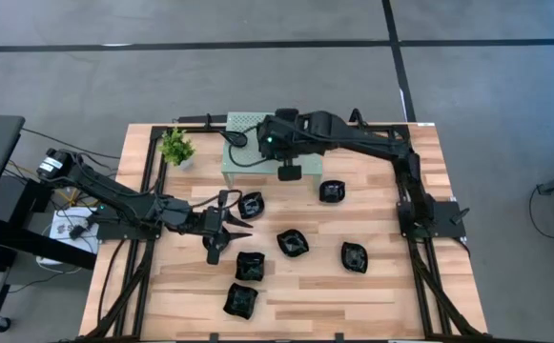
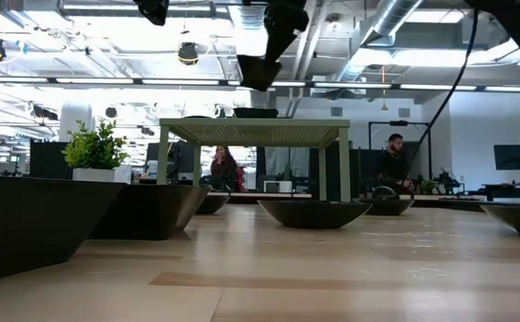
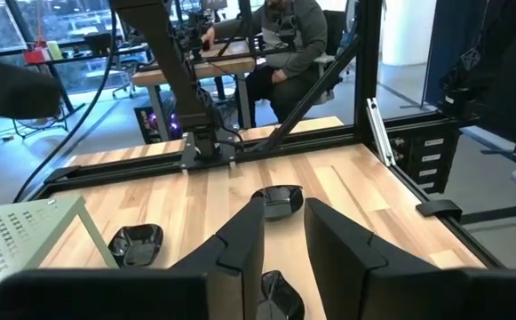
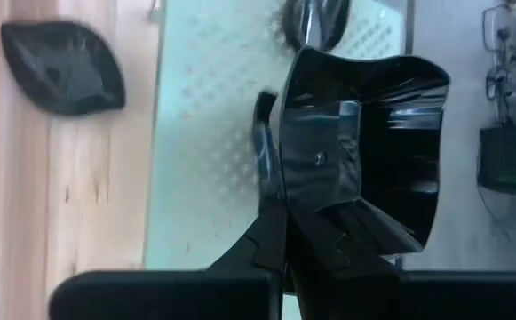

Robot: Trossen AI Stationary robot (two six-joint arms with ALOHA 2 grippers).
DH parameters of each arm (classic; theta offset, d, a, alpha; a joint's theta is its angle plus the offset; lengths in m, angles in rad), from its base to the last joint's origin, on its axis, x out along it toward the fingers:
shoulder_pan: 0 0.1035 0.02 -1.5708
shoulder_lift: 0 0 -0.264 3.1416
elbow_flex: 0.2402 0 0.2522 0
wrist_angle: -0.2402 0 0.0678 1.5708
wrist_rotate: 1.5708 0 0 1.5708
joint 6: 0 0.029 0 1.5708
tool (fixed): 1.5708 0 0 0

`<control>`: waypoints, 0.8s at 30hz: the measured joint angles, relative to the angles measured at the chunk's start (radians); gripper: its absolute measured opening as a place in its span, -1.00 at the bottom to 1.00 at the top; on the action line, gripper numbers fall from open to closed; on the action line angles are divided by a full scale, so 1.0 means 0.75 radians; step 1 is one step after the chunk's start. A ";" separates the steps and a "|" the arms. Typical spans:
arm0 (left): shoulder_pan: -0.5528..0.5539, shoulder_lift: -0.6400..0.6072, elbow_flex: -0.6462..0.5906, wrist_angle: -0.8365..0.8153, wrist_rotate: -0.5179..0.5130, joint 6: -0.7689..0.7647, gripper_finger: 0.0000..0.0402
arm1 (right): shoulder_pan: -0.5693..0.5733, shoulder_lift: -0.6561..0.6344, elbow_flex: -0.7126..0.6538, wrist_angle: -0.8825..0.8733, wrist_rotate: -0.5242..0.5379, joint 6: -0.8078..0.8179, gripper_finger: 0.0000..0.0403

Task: Pick & Place Mini shaped plates
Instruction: Stack the distorted square plate on top of the other distorted square plate on the shelf

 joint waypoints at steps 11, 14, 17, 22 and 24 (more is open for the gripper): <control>-0.001 0.000 0.000 0.000 -0.001 -0.007 -0.57 | -0.050 0.001 0.000 0.016 -0.107 0.064 -0.99; -0.001 0.000 0.000 -0.001 -0.001 -0.013 -0.57 | -0.044 0.001 0.000 0.019 -0.107 0.072 -0.99; -0.001 0.000 0.000 -0.001 -0.001 -0.016 -0.57 | -0.036 0.021 0.002 0.024 -0.098 0.072 -1.00; -0.001 0.000 0.000 -0.002 -0.001 -0.017 -0.57 | -0.038 0.095 -0.002 0.000 -0.089 0.046 -1.00; -0.001 0.000 0.000 -0.002 -0.001 -0.017 -0.57 | -0.038 0.129 -0.002 0.006 -0.036 0.011 -1.00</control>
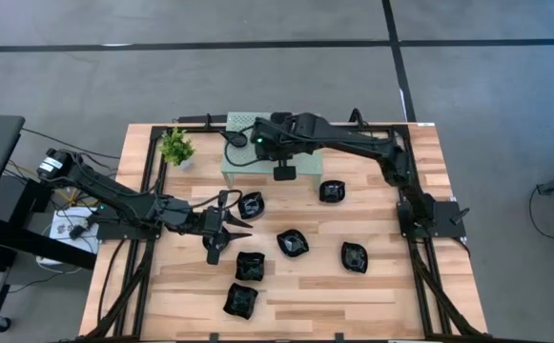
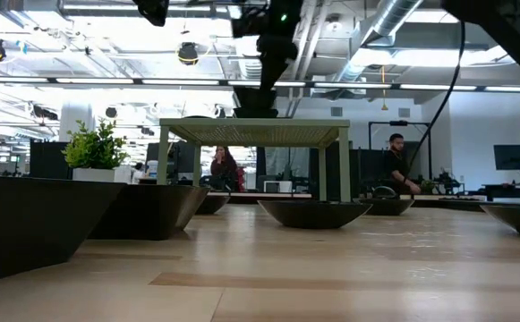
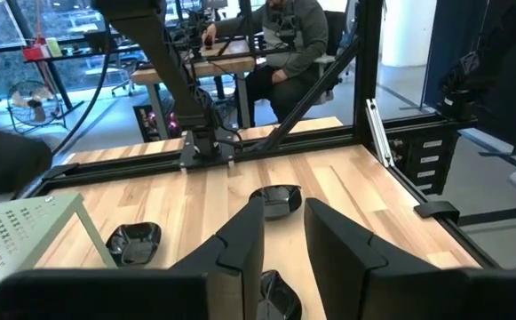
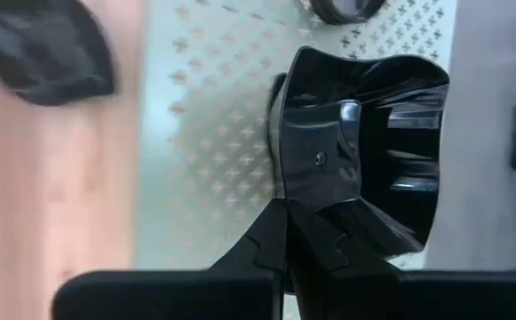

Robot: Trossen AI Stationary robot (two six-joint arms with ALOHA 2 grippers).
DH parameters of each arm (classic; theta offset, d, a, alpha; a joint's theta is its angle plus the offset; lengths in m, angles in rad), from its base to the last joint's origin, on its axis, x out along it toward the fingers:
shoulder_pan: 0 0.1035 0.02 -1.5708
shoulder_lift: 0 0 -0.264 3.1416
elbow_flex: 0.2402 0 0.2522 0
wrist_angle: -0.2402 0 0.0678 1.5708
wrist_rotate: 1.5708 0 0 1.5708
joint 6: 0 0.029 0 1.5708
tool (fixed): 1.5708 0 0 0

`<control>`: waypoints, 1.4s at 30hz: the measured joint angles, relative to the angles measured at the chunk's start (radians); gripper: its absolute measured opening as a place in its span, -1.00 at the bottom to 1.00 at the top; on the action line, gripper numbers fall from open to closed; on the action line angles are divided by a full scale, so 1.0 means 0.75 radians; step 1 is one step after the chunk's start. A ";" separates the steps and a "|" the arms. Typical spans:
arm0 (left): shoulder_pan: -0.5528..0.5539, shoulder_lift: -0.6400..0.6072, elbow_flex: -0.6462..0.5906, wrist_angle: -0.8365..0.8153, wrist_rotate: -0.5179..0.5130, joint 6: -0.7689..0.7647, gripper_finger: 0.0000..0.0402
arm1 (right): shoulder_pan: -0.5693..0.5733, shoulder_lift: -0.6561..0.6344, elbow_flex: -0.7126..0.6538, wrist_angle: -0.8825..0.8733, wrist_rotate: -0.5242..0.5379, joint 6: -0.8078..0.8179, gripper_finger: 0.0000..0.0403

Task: Pick & Place Mini shaped plates
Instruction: Stack the distorted square plate on top of the other distorted square plate on the shelf

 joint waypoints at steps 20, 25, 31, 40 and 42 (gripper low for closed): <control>0.000 0.000 0.000 -0.005 -0.001 0.000 -0.57 | -0.042 0.019 0.002 0.005 -0.046 -0.001 -0.77; 0.000 0.000 0.000 -0.005 -0.001 0.000 -0.57 | -0.007 0.017 0.002 0.002 -0.003 0.064 -0.61; 0.000 0.000 0.000 -0.005 -0.001 0.000 -0.57 | 0.114 0.009 0.002 -0.114 0.015 0.118 -0.57; 0.000 0.000 0.000 -0.027 0.117 -0.095 -0.57 | 0.424 -0.075 0.002 -0.315 0.013 0.365 -0.57; -0.001 0.003 0.000 -0.035 0.241 -0.097 -0.57 | 0.492 -0.125 0.002 -0.316 0.011 0.418 -0.57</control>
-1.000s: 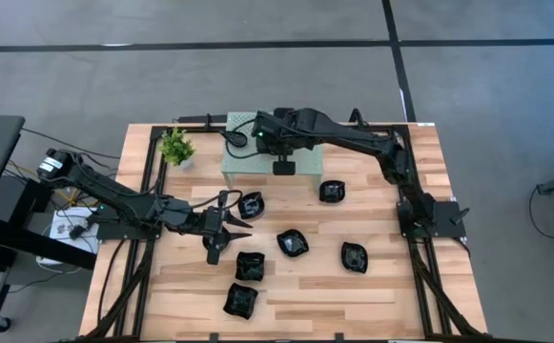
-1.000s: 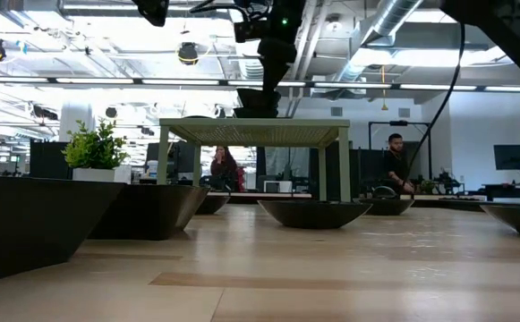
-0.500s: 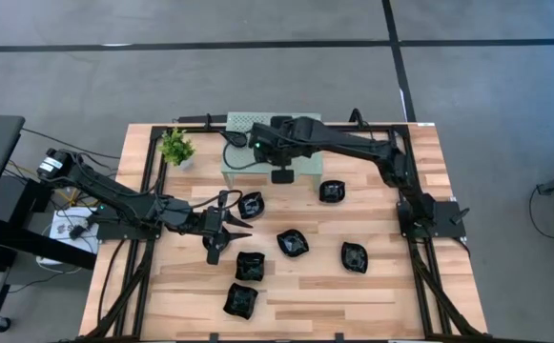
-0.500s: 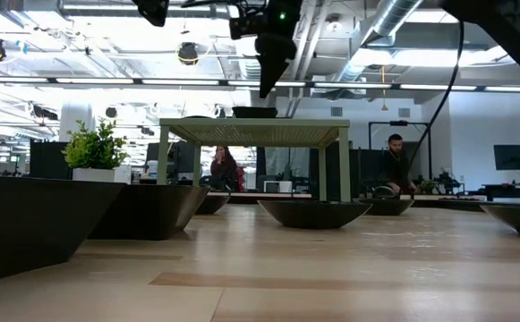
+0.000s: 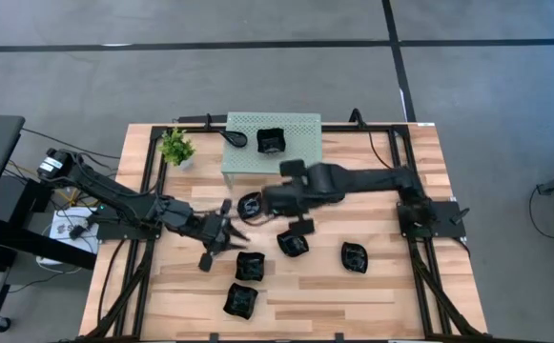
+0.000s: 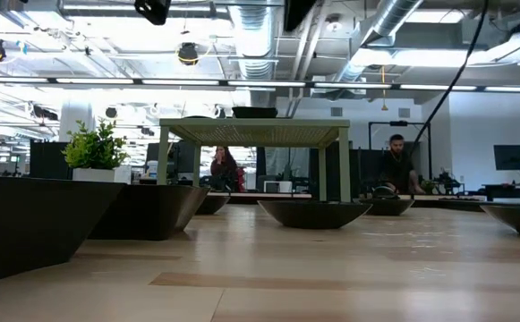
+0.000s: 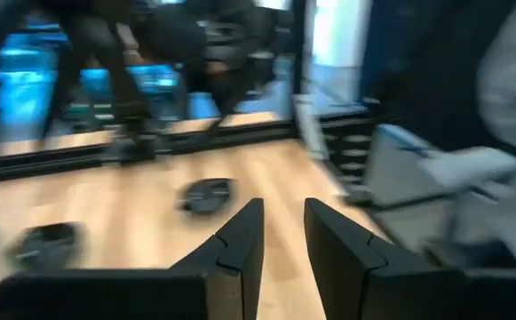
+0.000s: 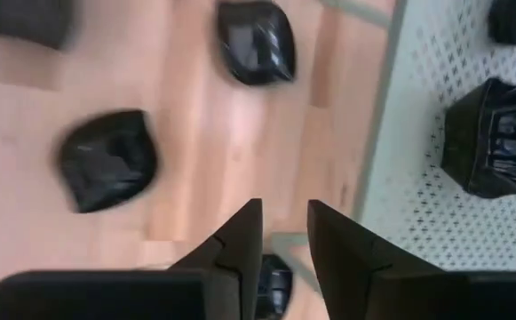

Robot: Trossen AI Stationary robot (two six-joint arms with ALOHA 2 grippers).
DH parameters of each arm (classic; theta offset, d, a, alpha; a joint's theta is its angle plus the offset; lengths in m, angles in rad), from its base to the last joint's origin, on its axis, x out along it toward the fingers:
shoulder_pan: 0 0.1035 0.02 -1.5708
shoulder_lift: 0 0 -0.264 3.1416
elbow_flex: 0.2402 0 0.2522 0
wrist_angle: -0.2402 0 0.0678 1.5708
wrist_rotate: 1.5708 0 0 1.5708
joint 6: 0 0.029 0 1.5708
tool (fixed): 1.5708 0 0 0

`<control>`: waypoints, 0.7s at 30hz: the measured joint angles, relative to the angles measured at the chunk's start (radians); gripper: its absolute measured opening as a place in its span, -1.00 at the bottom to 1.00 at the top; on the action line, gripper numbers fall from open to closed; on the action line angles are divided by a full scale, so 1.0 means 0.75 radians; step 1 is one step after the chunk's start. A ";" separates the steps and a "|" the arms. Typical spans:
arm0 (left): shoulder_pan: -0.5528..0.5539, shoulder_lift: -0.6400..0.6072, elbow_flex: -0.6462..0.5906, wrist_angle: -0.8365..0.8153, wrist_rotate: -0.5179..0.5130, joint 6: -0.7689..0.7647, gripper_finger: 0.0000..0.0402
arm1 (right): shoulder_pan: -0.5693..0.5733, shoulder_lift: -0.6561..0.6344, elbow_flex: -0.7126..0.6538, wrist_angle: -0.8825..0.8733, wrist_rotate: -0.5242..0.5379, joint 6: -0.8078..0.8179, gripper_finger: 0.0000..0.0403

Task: Pick & Place Mini shaped plates
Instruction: Stack the distorted square plate on top of the other distorted square plate on the shelf

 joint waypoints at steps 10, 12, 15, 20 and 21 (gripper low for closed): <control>-0.020 0.020 0.000 -0.002 0.057 -0.097 -0.57 | 0.335 -0.215 -0.135 0.086 0.096 0.237 -0.57; -0.020 0.049 0.000 -0.006 0.057 -0.110 -0.57 | 0.375 -0.272 -0.320 0.205 0.110 0.236 -0.57; -0.020 0.113 0.012 -0.012 0.057 -0.113 -0.57 | 0.393 -0.400 -0.714 0.447 0.084 0.221 -0.57; -0.011 0.233 0.131 -0.056 0.033 -0.108 -0.57 | 0.336 -0.780 -1.401 0.885 0.023 0.310 -0.57; -0.010 0.262 0.169 -0.095 0.005 -0.107 -0.57 | 0.316 -0.864 -1.524 0.967 0.024 0.339 -0.57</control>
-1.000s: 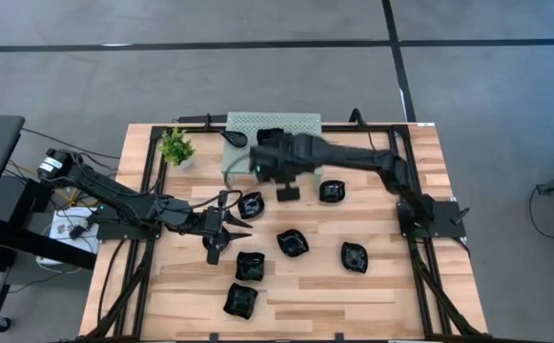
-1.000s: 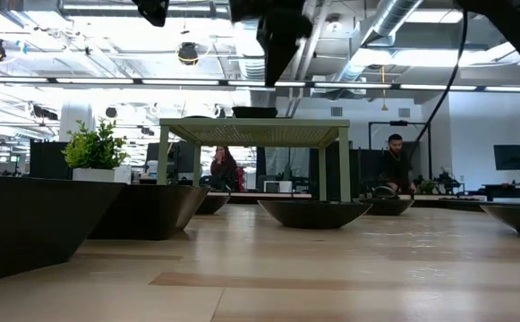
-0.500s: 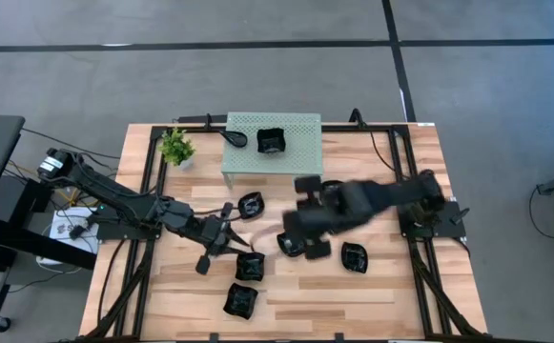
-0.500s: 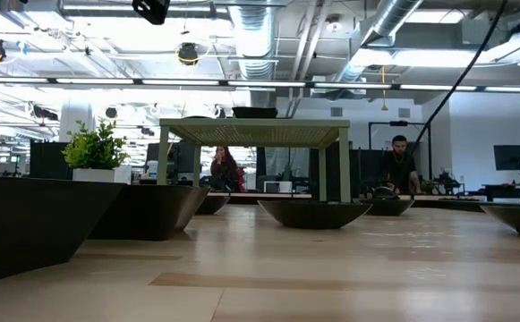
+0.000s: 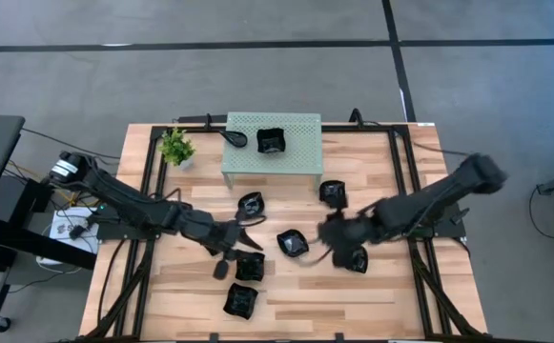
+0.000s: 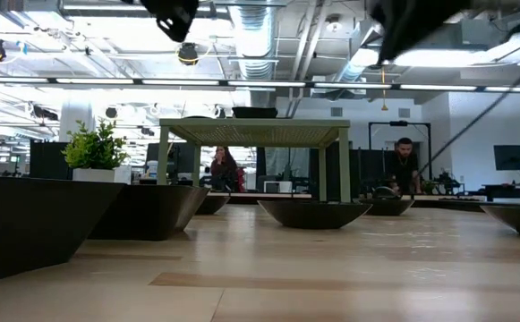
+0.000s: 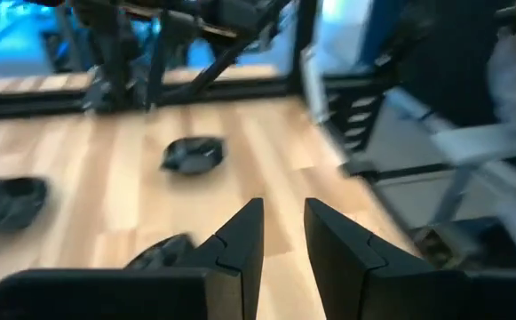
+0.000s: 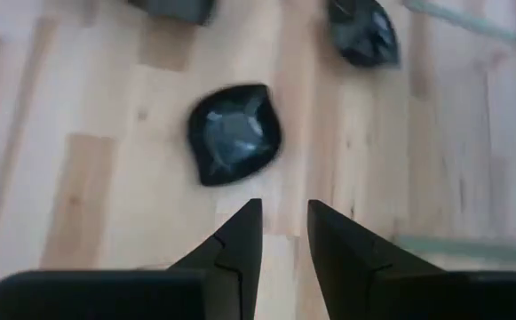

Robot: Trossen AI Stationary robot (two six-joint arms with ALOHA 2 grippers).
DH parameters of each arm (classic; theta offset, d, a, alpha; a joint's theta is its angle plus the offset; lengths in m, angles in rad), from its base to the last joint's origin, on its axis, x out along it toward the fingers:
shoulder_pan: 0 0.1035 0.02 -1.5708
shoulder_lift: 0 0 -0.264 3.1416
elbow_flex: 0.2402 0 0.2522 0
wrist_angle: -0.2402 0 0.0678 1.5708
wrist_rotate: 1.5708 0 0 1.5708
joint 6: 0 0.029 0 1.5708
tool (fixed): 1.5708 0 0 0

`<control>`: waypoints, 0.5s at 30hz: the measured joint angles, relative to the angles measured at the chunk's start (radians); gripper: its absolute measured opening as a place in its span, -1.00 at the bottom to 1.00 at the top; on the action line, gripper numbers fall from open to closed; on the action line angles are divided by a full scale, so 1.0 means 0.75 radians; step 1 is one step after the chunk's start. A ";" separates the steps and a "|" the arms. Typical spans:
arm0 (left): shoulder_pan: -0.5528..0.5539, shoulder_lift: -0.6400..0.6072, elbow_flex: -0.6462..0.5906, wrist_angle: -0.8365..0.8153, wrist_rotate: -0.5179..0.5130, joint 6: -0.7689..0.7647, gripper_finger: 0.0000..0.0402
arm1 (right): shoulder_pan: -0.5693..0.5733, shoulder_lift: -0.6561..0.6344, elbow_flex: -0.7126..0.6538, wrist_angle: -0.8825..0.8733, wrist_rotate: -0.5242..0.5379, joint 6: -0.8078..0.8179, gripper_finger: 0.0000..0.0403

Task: Pick & Place Mini shaped plates
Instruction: Stack the distorted square plate on top of the other distorted square plate on the shelf

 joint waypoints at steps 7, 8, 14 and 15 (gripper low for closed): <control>0.030 0.176 0.280 -0.529 -0.146 -0.130 -0.57 | -0.124 -0.496 -0.587 0.610 -0.008 0.073 -0.57; 0.032 0.199 0.304 -0.585 -0.125 -0.208 -0.57 | -0.135 -0.544 -0.637 0.664 -0.009 0.059 -0.57; -0.040 0.334 0.287 -0.673 0.107 -0.486 -0.57 | -0.176 -0.731 -0.723 0.706 -0.025 -0.023 -0.57; -0.059 0.362 0.287 -0.675 0.124 -0.507 -0.57 | -0.176 -0.743 -0.723 0.716 -0.025 -0.024 -0.57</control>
